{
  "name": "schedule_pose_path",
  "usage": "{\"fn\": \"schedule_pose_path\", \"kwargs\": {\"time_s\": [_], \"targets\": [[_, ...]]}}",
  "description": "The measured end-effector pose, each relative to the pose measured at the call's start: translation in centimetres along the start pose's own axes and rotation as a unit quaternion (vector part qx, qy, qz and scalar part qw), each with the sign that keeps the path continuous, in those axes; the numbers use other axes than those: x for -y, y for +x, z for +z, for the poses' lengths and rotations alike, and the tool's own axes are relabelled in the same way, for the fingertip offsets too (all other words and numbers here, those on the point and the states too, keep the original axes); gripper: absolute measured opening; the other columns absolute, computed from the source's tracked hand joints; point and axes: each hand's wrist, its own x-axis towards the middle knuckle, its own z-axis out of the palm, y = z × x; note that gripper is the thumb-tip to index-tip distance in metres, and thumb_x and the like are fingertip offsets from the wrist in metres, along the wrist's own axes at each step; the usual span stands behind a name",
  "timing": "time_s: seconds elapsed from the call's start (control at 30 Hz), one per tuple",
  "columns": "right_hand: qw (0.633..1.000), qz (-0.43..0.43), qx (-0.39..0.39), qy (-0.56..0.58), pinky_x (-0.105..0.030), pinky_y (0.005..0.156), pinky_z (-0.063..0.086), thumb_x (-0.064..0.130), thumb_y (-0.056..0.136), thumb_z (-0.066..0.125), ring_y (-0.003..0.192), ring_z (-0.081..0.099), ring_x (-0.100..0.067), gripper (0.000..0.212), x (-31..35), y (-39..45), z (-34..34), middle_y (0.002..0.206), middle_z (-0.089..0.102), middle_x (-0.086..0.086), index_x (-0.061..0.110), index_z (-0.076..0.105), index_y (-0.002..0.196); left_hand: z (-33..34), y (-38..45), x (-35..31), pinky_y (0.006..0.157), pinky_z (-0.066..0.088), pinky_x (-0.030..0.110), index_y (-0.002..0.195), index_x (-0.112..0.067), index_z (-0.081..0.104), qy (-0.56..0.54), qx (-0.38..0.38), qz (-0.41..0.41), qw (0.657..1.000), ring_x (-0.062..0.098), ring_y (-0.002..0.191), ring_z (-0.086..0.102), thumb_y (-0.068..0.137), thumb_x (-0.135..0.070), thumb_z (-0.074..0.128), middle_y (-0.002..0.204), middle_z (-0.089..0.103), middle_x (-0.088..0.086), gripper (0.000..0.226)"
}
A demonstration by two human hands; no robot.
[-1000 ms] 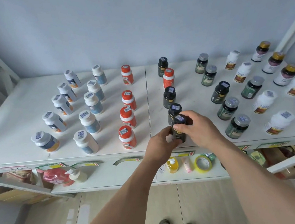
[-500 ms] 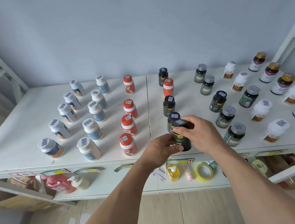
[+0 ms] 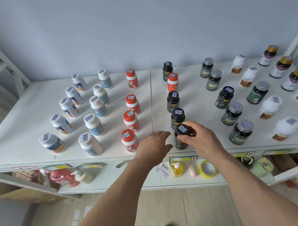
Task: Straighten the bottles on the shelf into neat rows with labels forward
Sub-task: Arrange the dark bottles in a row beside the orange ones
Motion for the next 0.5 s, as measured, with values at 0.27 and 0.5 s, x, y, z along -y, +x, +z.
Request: {"fn": "schedule_pose_path", "kwargs": {"time_s": [0.27,0.5], "targets": [[1.000,0.003,0.003,0.021,-0.022,0.087,0.046,0.037,0.081,0.075,0.103,0.062,-0.009,0.050,-0.7,0.2,0.5,0.110,0.068,0.011,0.032,0.057,0.127,0.5,0.5,0.6,0.092,0.049,0.034,0.140,-0.026,0.045,-0.021,-0.032,-0.001,0.999,0.020,0.124,0.052,0.096,-0.038,0.053,0.142,0.051,-0.005,0.047],[0.998,-0.020,-0.040,0.042,-0.027,0.104,0.040,0.050,0.083,0.067,0.121,0.052,-0.004,0.052,0.2,1.5,-1.1,0.133,0.057,0.011,0.029,0.053,0.128,0.1,2.2,0.7,0.092,0.052,0.034,0.138,-0.027,0.047,-0.103,-0.048,-0.042,0.993,0.021,0.119,0.056,0.095,-0.038,0.054,0.141,0.052,-0.005,0.045]]}}
